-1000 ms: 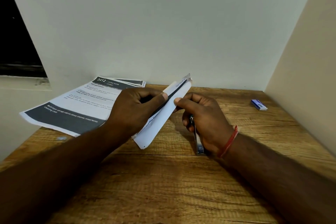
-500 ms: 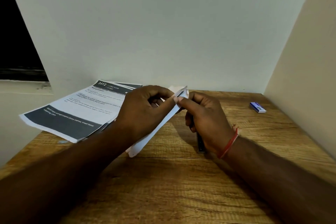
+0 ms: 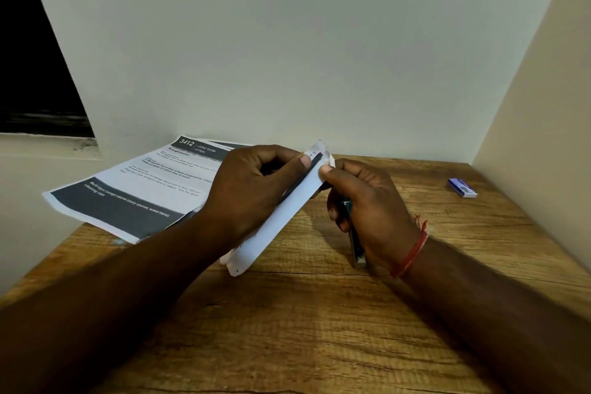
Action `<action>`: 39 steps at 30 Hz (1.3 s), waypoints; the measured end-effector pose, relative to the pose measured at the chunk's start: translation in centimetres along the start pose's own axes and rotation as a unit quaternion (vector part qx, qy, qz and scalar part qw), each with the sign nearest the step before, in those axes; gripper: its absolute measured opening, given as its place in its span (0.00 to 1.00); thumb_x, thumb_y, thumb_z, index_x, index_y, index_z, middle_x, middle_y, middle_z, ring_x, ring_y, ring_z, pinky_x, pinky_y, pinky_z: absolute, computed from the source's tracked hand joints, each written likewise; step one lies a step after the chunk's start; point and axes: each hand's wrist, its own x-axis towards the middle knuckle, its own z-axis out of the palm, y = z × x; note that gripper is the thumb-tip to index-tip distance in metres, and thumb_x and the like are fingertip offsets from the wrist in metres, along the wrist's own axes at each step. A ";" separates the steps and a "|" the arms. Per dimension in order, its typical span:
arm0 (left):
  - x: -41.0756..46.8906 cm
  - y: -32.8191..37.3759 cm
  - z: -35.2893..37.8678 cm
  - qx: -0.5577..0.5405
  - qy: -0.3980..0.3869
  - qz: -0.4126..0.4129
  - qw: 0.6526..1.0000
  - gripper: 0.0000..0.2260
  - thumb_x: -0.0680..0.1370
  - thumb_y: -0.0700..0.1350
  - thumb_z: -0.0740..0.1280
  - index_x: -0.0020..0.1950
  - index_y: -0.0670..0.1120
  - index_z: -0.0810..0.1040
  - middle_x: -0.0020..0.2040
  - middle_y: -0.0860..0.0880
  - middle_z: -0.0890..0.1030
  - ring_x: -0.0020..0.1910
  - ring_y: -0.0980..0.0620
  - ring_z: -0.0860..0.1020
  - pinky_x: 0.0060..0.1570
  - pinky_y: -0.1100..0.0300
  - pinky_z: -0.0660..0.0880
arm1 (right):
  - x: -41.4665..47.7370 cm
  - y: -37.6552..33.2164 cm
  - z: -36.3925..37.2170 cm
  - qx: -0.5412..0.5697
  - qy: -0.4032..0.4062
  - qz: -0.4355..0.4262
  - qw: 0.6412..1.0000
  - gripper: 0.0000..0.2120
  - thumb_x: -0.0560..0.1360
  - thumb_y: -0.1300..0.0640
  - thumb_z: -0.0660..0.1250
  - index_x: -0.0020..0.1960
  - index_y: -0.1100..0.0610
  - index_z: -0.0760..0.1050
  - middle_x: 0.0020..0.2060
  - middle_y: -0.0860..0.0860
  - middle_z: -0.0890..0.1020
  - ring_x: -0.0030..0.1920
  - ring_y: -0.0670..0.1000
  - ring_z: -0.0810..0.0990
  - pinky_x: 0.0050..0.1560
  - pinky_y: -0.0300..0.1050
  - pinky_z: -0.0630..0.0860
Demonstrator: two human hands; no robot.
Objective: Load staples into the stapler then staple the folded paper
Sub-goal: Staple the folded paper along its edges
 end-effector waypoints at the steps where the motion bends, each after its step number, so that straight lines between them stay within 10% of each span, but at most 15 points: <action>1: 0.0 0.0 0.0 0.003 0.003 -0.002 1.000 0.07 0.84 0.53 0.75 0.52 0.53 0.93 0.48 0.57 0.92 0.50 0.55 0.90 0.50 0.59 0.84 | 0.0 0.0 0.0 -0.001 0.000 0.000 1.000 0.13 0.88 0.56 0.66 0.55 0.61 0.87 0.31 0.44 0.83 0.28 0.50 0.74 0.29 0.44 0.68; 5: -0.3 -0.5 -0.2 0.052 -0.008 0.019 0.998 0.03 0.80 0.51 0.81 0.53 0.55 0.91 0.48 0.57 0.91 0.47 0.54 0.88 0.51 0.54 0.85 | 0.3 0.2 -0.4 0.036 0.041 0.017 0.998 0.12 0.88 0.55 0.66 0.55 0.61 0.86 0.41 0.52 0.88 0.30 0.53 0.74 0.29 0.44 0.67; 9: -0.7 -1.3 -0.8 0.092 -0.003 0.073 0.993 0.20 0.75 0.64 0.78 0.64 0.60 0.87 0.61 0.61 0.87 0.59 0.59 0.85 0.58 0.62 0.79 | 1.3 0.2 -1.7 0.142 0.083 0.048 0.985 0.14 0.88 0.53 0.66 0.59 0.62 0.85 0.51 0.59 0.89 0.31 0.53 0.75 0.26 0.42 0.66; 15: 0.3 -1.9 -1.6 -0.014 0.076 -0.138 0.987 0.46 0.71 0.73 0.79 0.84 0.56 0.69 0.74 0.64 0.77 0.76 0.59 0.73 0.73 0.55 0.69 | 2.3 0.6 -3.2 0.242 0.056 0.012 0.969 0.20 0.91 0.53 0.60 0.76 0.66 0.73 0.58 0.60 0.80 0.33 0.51 0.78 0.23 0.40 0.67; 21: 0.4 -2.0 -1.3 -0.345 -0.068 -0.248 0.903 0.25 0.78 0.56 0.78 0.71 0.45 0.84 0.64 0.41 0.90 0.57 0.41 0.89 0.65 0.41 0.77 | 2.3 0.7 -3.2 0.236 0.001 -0.024 0.972 0.18 0.91 0.57 0.56 0.76 0.56 0.78 0.53 0.56 0.84 0.34 0.53 0.77 0.24 0.41 0.66; 27: 0.2 -2.2 -0.7 -0.274 -0.013 -0.159 0.948 0.20 0.76 0.43 0.81 0.67 0.45 0.86 0.60 0.46 0.92 0.58 0.45 0.91 0.50 0.51 0.88 | 2.2 1.0 -3.4 0.155 0.001 -0.050 0.987 0.18 0.90 0.58 0.59 0.76 0.57 0.78 0.42 0.55 0.84 0.32 0.51 0.77 0.25 0.42 0.67; 32: 0.5 -2.6 -1.4 -0.108 0.094 -0.072 0.987 0.08 0.79 0.43 0.82 0.47 0.48 0.83 0.33 0.58 0.87 0.29 0.62 0.85 0.28 0.70 0.76 | 1.9 1.5 -3.7 0.044 0.029 -0.102 0.993 0.17 0.87 0.51 0.63 0.68 0.63 0.78 0.47 0.63 0.86 0.32 0.57 0.74 0.28 0.45 0.68; 39: 1.3 -3.5 -2.5 -0.148 0.118 -0.063 0.980 0.18 0.78 0.46 0.83 0.66 0.46 0.87 0.55 0.46 0.92 0.51 0.41 0.92 0.49 0.41 0.90 | 1.0 2.1 -2.3 -0.050 0.018 -0.051 0.997 0.25 0.75 0.60 0.83 0.67 0.51 0.78 0.50 0.58 0.87 0.37 0.56 0.86 0.32 0.47 0.83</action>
